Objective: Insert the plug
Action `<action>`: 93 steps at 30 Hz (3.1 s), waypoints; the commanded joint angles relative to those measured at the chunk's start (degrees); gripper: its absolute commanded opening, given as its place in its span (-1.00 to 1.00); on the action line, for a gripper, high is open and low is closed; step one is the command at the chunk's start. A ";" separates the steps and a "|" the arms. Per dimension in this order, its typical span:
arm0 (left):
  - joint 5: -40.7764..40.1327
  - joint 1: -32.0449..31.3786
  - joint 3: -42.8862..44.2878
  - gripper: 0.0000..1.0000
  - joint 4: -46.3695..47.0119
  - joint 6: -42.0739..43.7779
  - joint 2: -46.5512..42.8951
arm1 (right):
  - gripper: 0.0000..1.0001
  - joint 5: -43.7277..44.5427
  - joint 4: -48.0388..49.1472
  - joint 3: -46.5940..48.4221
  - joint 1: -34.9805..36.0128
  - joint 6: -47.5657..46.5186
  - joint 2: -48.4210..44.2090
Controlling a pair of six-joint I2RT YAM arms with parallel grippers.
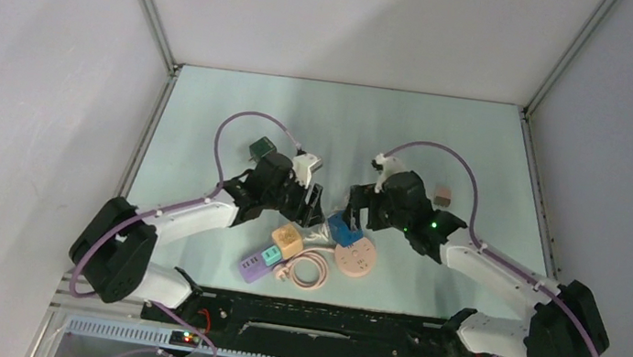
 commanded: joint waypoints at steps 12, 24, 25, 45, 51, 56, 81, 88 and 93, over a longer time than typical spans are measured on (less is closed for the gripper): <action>-27.49 1.82 -2.49 0.65 -13.57 -0.67 -21.63 | 0.93 -0.10 -28.62 29.49 5.34 -14.59 20.33; -27.77 2.10 -3.39 0.68 -15.98 0.24 -24.16 | 0.72 -3.92 -41.99 42.54 5.62 -16.49 34.52; -27.78 2.08 -3.38 0.68 -15.95 0.28 -24.08 | 0.70 -4.21 -42.70 43.24 5.74 -16.64 35.46; -27.93 2.10 -2.53 0.69 -16.03 0.57 -23.57 | -0.65 -1.60 -39.61 38.73 7.28 -13.76 32.52; -27.45 2.08 -2.63 0.68 -15.37 0.38 -22.88 | -1.00 7.33 -32.35 29.25 10.04 -9.76 24.30; -27.14 2.10 -2.97 0.68 -14.73 0.21 -22.47 | -1.00 14.48 -25.54 21.13 13.99 -6.87 17.26; -25.41 2.08 -3.72 0.68 -13.43 -0.15 -22.20 | -1.00 23.06 -15.76 3.72 16.83 5.16 7.78; -24.47 2.08 -3.64 0.68 -12.77 -0.46 -21.59 | -1.00 26.08 -14.45 -0.52 19.36 6.43 2.23; -24.11 2.12 -3.63 0.68 -12.57 -0.59 -21.58 | -1.00 29.65 -14.12 -3.38 21.86 9.08 -0.13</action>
